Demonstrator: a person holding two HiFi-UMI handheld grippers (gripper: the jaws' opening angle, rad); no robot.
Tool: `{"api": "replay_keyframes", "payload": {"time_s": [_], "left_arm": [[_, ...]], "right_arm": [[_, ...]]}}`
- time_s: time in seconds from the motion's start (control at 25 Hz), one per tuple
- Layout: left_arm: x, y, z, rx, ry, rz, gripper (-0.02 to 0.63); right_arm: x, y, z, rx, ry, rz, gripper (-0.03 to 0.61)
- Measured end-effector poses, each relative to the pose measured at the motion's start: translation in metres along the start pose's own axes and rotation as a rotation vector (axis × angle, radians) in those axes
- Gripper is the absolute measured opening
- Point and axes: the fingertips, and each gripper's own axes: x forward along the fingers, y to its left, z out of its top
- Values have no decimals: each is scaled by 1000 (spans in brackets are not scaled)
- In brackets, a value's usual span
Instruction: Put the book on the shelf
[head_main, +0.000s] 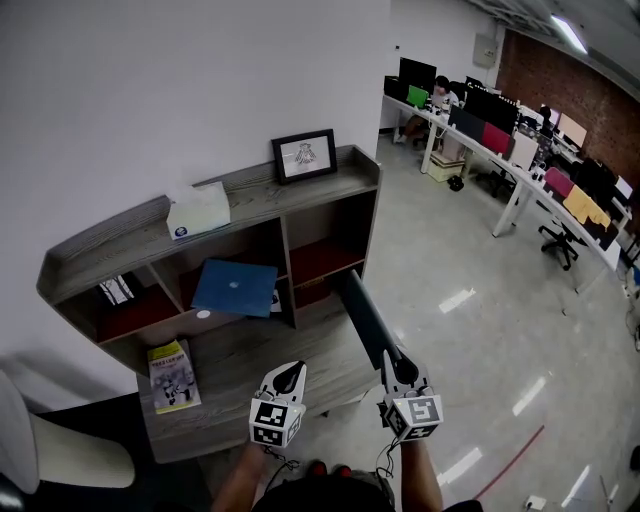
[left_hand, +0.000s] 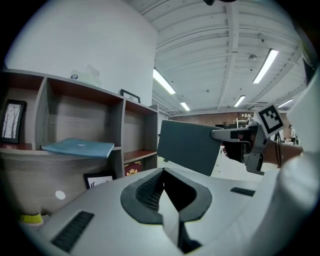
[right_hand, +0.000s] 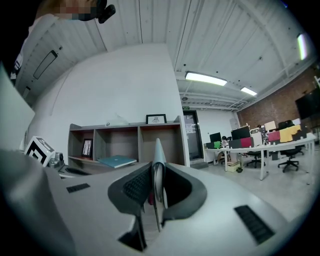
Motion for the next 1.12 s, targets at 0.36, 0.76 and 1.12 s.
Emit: {"api": "replay_keyframes", "payload": {"time_s": [0.36, 0.76, 1.12], "left_arm": [[18, 37, 9, -5, -20, 56, 6], [68, 65, 28, -42, -38, 225, 6], [105, 81, 32, -89, -26, 385, 6]], "right_arm": [[55, 9, 32, -58, -64, 82, 71], [140, -16, 48, -112, -80, 274, 71], [210, -21, 38, -175, -60, 471, 71]]}}
